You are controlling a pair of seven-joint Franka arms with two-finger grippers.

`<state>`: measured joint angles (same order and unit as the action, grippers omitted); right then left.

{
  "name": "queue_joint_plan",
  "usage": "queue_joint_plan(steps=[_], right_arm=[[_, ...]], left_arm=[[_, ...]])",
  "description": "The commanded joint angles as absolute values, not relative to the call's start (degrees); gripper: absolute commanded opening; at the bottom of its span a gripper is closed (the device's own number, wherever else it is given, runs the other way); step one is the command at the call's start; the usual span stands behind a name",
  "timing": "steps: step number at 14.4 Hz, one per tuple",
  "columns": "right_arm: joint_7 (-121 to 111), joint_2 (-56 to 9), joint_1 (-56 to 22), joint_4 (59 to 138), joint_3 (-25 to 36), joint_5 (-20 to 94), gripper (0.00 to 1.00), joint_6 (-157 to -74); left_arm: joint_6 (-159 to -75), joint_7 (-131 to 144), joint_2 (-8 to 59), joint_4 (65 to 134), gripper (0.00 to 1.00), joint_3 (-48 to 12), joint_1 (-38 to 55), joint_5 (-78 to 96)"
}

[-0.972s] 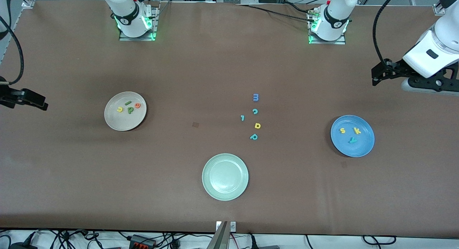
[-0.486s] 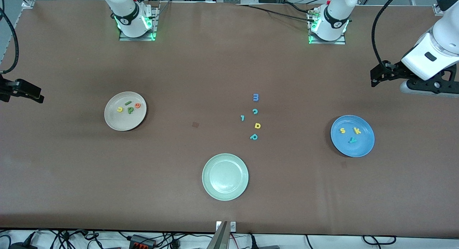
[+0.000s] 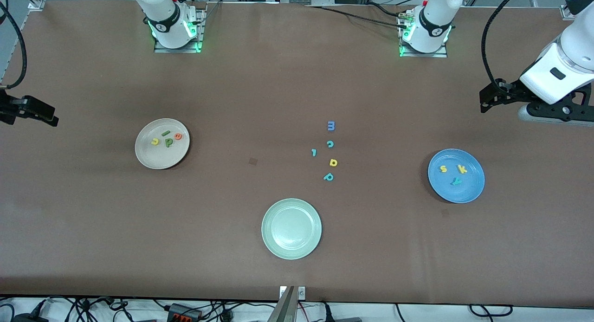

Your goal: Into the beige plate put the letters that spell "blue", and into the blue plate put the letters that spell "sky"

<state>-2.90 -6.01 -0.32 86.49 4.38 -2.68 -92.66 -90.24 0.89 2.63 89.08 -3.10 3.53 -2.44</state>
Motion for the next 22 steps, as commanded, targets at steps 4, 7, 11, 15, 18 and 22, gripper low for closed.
queue_joint_plan(steps=[4,7,11,15,18,22], right_arm=[[-2.0,4.2,-1.3,99.1,4.7,-3.3,1.00,-96.4],[-3.2,3.8,-1.2,99.0,4.7,-3.4,1.00,-96.2],[-2.9,1.8,-1.3,96.5,4.7,-3.3,1.00,-96.2],[-3.0,1.5,-1.4,96.2,4.6,-3.3,1.00,-97.0],[-3.4,1.5,-1.0,96.1,4.3,-3.5,1.00,-97.0],[-3.4,1.1,1.1,96.0,2.9,-3.3,1.00,-97.8]], left_arm=[[-89.6,1.1,3.3,87.4,1.00,-3.2,3.4,-1.9],[-89.6,1.1,3.3,87.4,1.00,-3.2,3.5,-1.9],[-89.6,1.1,3.4,87.4,1.00,-3.2,3.6,-1.8],[-89.6,1.2,3.4,87.4,1.00,-3.2,3.7,-1.7],[-89.6,1.2,3.4,87.4,1.00,-3.2,3.8,-1.8],[-89.6,1.2,3.4,87.4,1.00,-3.2,3.8,-1.8]])
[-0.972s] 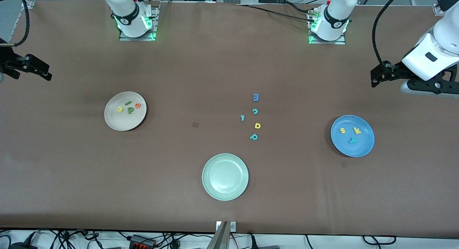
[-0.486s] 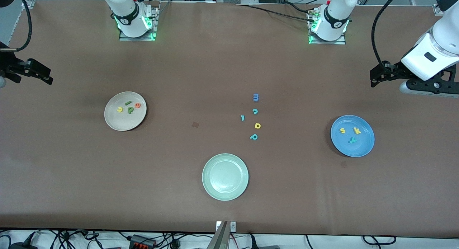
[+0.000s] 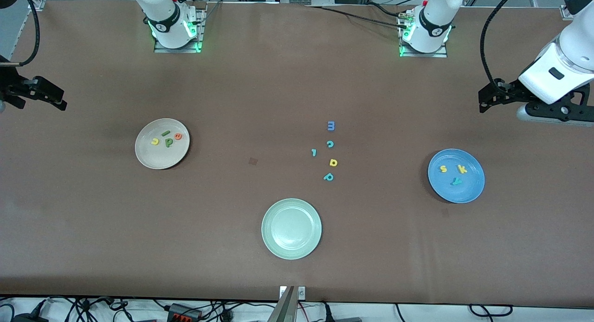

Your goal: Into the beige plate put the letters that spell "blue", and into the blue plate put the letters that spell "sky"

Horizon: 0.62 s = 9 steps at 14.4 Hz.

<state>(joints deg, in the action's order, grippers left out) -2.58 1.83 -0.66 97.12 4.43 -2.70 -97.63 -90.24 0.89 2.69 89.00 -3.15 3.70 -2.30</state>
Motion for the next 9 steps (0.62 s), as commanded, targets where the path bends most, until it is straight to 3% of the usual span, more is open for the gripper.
queue_joint_plan(steps=[1,9], right_arm=[[-3.4,1.2,2.9,96.0,1.1,-3.3,1.00,-97.8],[-2.5,1.5,3.3,96.0,-0.4,-3.2,1.00,-97.3]], left_arm=[[-89.6,1.2,3.4,87.4,1.00,-3.2,3.8,-1.8],[-89.8,1.2,3.5,87.4,1.00,-3.2,3.6,-1.8]])
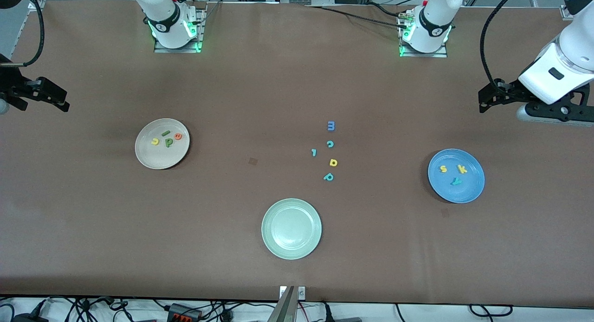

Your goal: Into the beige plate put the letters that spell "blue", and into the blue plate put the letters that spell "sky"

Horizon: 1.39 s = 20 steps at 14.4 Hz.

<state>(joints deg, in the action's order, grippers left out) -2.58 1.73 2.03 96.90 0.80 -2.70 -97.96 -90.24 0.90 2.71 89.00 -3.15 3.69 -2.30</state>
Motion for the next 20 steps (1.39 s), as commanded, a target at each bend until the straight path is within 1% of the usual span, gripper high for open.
queue_joint_plan(steps=[1,11,13,20], right_arm=[[-3.2,1.5,3.3,96.0,-0.4,-3.2,1.00,-97.1],[-3.6,1.2,3.1,96.1,-0.6,-3.3,1.00,-96.3],[-2.9,1.3,2.9,96.2,-0.6,-3.3,1.00,-94.3],[-2.5,1.1,2.0,96.3,-0.6,-3.3,1.00,-93.9]], left_arm=[[-89.8,1.2,3.5,87.4,1.00,-3.2,3.7,-1.8],[-89.8,1.2,3.4,87.4,1.00,-3.2,3.6,-1.8],[-89.8,1.2,3.5,87.4,1.00,-3.2,3.6,-1.8],[-89.8,1.2,3.5,87.4,1.00,-3.2,3.5,-1.8]])
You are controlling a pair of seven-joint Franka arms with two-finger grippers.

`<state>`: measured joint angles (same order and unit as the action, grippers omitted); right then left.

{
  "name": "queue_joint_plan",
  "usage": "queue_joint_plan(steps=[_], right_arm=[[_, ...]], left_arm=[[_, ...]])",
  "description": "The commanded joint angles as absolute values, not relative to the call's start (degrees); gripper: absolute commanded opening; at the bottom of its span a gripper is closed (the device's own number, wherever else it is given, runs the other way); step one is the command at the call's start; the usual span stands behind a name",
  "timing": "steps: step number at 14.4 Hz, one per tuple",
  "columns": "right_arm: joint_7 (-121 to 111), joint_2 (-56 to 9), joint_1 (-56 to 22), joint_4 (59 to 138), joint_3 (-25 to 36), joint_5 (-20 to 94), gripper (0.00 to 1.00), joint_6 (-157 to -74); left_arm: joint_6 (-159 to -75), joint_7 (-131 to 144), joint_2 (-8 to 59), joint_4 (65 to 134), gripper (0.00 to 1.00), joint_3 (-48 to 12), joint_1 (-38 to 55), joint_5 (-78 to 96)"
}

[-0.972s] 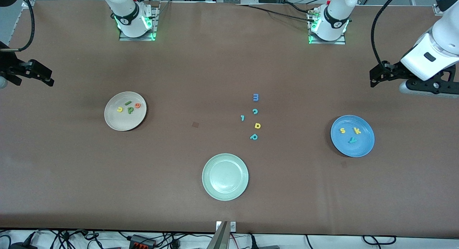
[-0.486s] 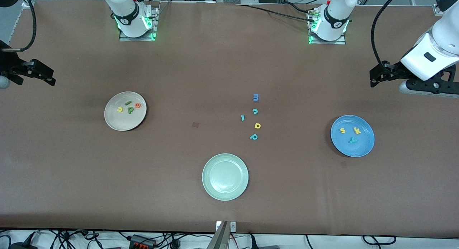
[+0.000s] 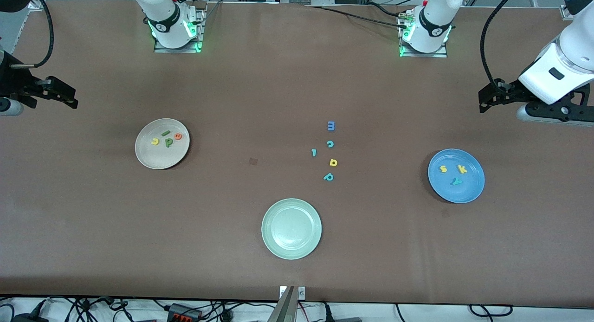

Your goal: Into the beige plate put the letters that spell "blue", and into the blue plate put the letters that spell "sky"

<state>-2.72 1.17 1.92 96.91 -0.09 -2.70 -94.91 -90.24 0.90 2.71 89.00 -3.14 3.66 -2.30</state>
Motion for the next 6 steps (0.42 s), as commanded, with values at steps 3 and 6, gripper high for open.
queue_joint_plan(steps=[3,6], right_arm=[[-2.6,1.3,2.1,96.3,-0.6,-3.3,1.00,-93.8],[-2.8,1.4,2.4,96.3,-0.4,-3.3,1.00,-93.5]], left_arm=[[-89.8,1.2,3.5,87.4,1.00,-3.2,3.6,-1.8],[-89.8,1.2,3.5,87.4,1.00,-3.2,3.5,-1.7]])
